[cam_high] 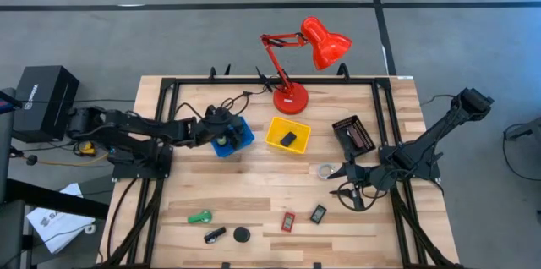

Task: Pick & Place Office items
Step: Put the blue hourglass into the blue bin, then put the black digital clock into the yellow bin

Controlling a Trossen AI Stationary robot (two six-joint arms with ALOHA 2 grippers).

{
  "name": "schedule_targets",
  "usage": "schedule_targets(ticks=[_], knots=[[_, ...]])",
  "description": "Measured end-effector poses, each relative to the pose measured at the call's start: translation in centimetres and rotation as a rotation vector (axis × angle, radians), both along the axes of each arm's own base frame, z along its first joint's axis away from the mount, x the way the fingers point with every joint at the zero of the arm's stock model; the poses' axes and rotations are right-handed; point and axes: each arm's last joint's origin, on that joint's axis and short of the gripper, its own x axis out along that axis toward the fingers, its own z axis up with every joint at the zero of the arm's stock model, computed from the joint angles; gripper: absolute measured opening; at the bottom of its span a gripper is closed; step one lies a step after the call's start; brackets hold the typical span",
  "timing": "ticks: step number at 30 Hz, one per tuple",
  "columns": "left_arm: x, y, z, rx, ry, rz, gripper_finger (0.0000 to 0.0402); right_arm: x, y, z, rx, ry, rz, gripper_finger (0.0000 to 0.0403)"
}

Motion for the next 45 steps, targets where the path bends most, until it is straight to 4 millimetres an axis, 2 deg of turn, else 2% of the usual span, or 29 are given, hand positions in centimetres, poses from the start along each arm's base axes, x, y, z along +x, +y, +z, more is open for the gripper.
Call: schedule_targets(ticks=[5,8,11,19,32,37,45], knots=[[0.6,0.1,-1.8,-0.008,0.071,0.0,0.0215,0.0,0.0,0.0,-0.019,-0.003,0.009,0.0219],[0.9,0.2,-2.1,0.004,0.073,0.022,0.0208,0.0,0.0,0.0,-0.018,-0.003,0.01,0.0219],[0.8,0.2,-2.1,-0.001,0.067,0.034,0.0214,0.0,0.0,0.0,-0.018,-0.003,0.01,0.0219],[0.8,0.2,-2.0,-0.006,0.062,0.03,0.0271,0.0,0.0,0.0,-0.01,-0.002,0.005,0.0219],[0.9,-0.6,-2.0,-0.009,0.054,0.004,0.0273,0.0,0.0,0.0,0.011,0.001,-0.006,0.0219],[0.7,-1.0,-1.2,-0.007,0.027,-0.015,0.0273,0.0,0.0,0.0,0.011,0.001,-0.006,0.0219],[-1.0,-1.5,3.0,0.017,-0.157,-0.033,0.0273,0.0,0.0,0.0,0.012,0.001,-0.005,0.0219]])
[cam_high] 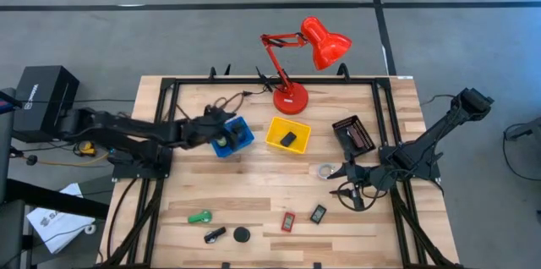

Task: Pick & Place Office items
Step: Put the black digital clock into the yellow bin

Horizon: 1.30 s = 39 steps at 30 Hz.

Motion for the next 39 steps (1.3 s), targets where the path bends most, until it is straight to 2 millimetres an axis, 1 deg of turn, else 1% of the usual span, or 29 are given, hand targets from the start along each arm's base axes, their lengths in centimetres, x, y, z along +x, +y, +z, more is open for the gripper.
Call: schedule_targets(ticks=[3,6,10,15,21,25,28,31,35,37,39], knots=[[-0.9,-0.4,1.7,-0.014,-0.102,-0.014,0.0273,0.0,0.0,0.0,0.0,0.0,0.0,0.0219],[-1.5,-1.3,3.0,-0.045,-0.178,-0.109,0.0273,0.0,0.0,0.0,0.0,0.0,0.0,0.0219],[-1.9,-2.7,3.7,-0.072,-0.219,-0.223,0.0273,0.0,0.0,0.0,0.003,-0.004,0.0,0.0219],[-1.8,-4.7,3.6,-0.131,-0.239,-0.312,0.0273,0.2,0.1,0.3,0.025,-0.032,-0.001,0.0219],[-1.2,-7.3,2.3,-0.142,-0.168,-0.421,0.0273,0.3,0.3,0.8,0.014,-0.081,0.021,0.0219],[-0.6,-8.7,1.2,-0.143,-0.121,-0.471,0.0273,0.7,0.5,1.8,0.076,-0.174,0.022,0.0219],[0.0,-9.4,0.5,-0.159,-0.117,-0.487,0.0273,0.8,0.6,2.2,0.101,-0.211,0.021,0.0219],[0.6,-9.8,0.7,-0.194,-0.2,-0.487,0.0273,1.1,0.2,2.3,0.106,-0.227,-0.008,0.0219],[0.9,-10.1,1.1,-0.203,-0.267,-0.5,0.0273,1.7,-0.8,2.3,0.098,-0.235,-0.089,0.0219],[0.8,-10.3,1.1,-0.212,-0.273,-0.503,0.0273,2.2,-1.4,2.2,0.134,-0.226,-0.148,0.0219],[0.8,-10.5,1.2,-0.259,-0.295,-0.495,0.0273,2.6,-2.0,2.0,0.152,-0.21,-0.165,0.0219]])
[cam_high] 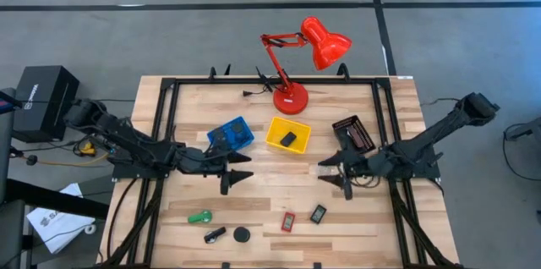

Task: Pick & Place Office items
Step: Put the black digital clock into the yellow bin

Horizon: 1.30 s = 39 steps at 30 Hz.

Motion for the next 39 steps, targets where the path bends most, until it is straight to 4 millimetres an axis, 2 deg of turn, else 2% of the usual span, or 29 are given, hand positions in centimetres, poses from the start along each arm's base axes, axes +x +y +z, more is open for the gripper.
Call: schedule_targets(ticks=[5,8,13,17,22,26,34,39], knots=[[-0.3,-0.9,0.0,-0.04,-0.001,-0.03,0.0273,1.2,0.4,-0.9,-0.026,0.042,0.293,0.0219],[-0.5,-1.3,0.0,-0.037,-0.001,-0.05,0.0273,2.3,1.6,-1.0,-0.139,0.039,0.397,0.0219],[-0.6,-1.7,0.1,-0.043,-0.008,-0.065,0.0273,5.2,5.1,-1.5,-0.322,0.093,0.548,0.0219],[-0.6,-1.8,0.1,-0.045,-0.012,-0.069,0.0273,7.1,7.9,-2.9,-0.399,0.346,0.663,0.0219],[-0.6,-1.8,0.1,-0.046,-0.014,-0.07,0.0273,8.8,9.8,-5.1,-0.501,0.746,0.718,0.0219],[-0.6,-1.8,0.1,-0.046,-0.015,-0.07,0.0273,10.3,10.9,-6.5,-0.557,0.921,0.738,0.0219],[-0.6,-1.8,0.1,-0.045,-0.016,-0.07,0.0273,12.1,11.9,-7.4,-0.622,1.098,0.779,0.0219],[-0.6,-1.8,0.2,-0.046,-0.017,-0.07,0.0273,12.2,11.9,-7.1,-0.617,1.098,0.772,0.0213]])
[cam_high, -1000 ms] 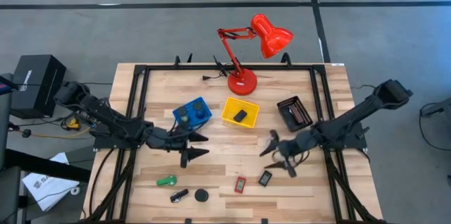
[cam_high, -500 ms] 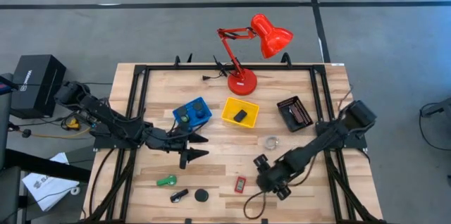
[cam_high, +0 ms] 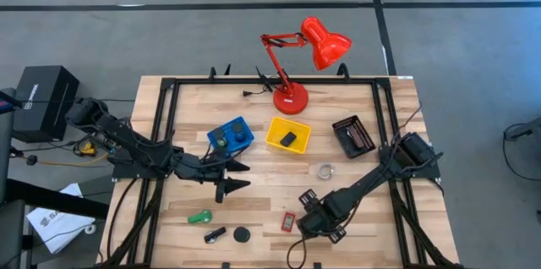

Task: Pick & Place Office items
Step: Put the black digital clock into the yellow bin

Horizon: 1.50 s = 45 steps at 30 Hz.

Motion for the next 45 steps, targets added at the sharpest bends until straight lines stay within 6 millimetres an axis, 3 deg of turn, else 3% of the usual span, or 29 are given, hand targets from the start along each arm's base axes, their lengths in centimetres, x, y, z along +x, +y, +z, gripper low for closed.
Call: schedule_targets(ticks=[10,20,29,36,45], knots=[[0.0,0.0,0.0,-0.001,-0.002,0.0,0.0273,0.0,0.0,0.8,0.019,-0.032,-0.003,0.0154],[0.0,0.0,0.0,-0.001,-0.003,0.0,0.0273,0.1,0.0,1.2,-0.019,-0.045,0.027,0.0153],[0.0,0.0,0.1,-0.004,-0.01,0.0,0.0273,1.3,-1.1,4.6,-0.208,-0.036,0.06,0.0158],[0.0,0.0,0.1,-0.005,-0.011,0.0,0.0273,2.8,-4.6,7.6,-0.431,-0.021,0.009,0.0154],[0.0,0.0,0.1,-0.006,-0.013,0.0,0.0273,4.5,-12.0,9.7,-0.455,-0.053,-0.187,0.0153]])
